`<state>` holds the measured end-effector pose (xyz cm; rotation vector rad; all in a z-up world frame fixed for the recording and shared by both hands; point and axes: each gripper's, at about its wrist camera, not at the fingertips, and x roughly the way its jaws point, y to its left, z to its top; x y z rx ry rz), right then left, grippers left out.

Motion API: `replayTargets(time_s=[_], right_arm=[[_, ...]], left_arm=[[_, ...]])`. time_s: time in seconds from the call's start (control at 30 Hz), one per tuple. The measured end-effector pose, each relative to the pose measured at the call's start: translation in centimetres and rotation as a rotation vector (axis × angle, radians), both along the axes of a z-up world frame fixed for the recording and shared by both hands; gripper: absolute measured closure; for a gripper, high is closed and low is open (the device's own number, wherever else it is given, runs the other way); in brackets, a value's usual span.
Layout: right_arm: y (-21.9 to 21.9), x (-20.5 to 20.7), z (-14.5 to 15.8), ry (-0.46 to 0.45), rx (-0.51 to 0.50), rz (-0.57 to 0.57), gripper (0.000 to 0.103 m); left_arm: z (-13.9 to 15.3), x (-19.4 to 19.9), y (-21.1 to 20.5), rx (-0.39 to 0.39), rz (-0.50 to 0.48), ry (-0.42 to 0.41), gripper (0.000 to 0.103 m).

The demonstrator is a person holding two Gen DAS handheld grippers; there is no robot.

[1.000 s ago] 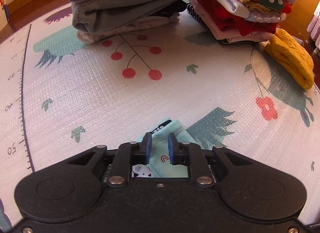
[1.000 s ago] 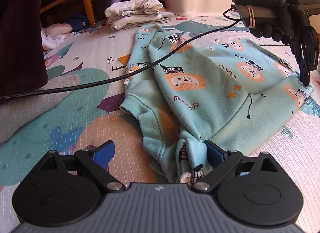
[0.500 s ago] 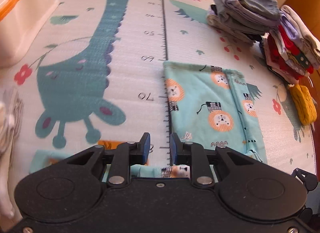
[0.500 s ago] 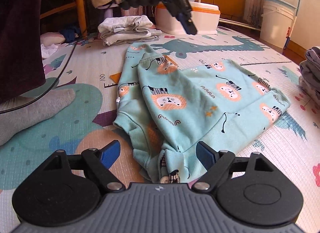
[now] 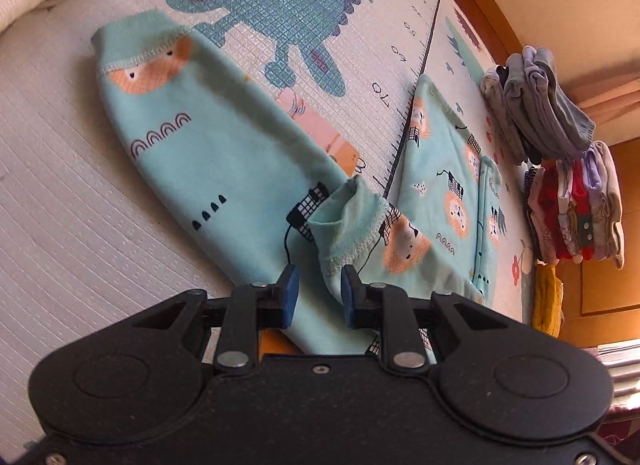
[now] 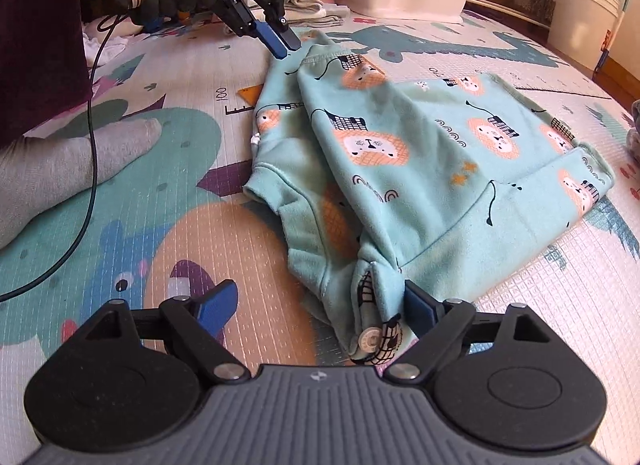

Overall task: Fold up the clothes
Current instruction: 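Grasp the sweatshirt side edge with the left tool and lift it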

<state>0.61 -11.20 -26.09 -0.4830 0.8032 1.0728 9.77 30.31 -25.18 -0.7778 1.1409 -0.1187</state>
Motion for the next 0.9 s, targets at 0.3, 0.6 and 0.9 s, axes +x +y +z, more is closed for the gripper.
replayTargets(time_s=[0.3,0.6,0.9], right_arm=[[-0.2,0.4,0.4,0.005,0.02,-0.017,0.017],[-0.5,0.7,0.7,-0.006,0.04,-0.036,0.018],[-0.5,0.4,0.6,-0.012,0.066,-0.031,0.018]], left_arm=[[-1.5,0.6,-0.3,-0.077,0.02,-0.005,0.084],[-2.2,0.8,-0.7,-0.076,0.038,-0.015,0.084],[1.6,2.0,-2.8,0.013,-0.062,-0.104,0.099]])
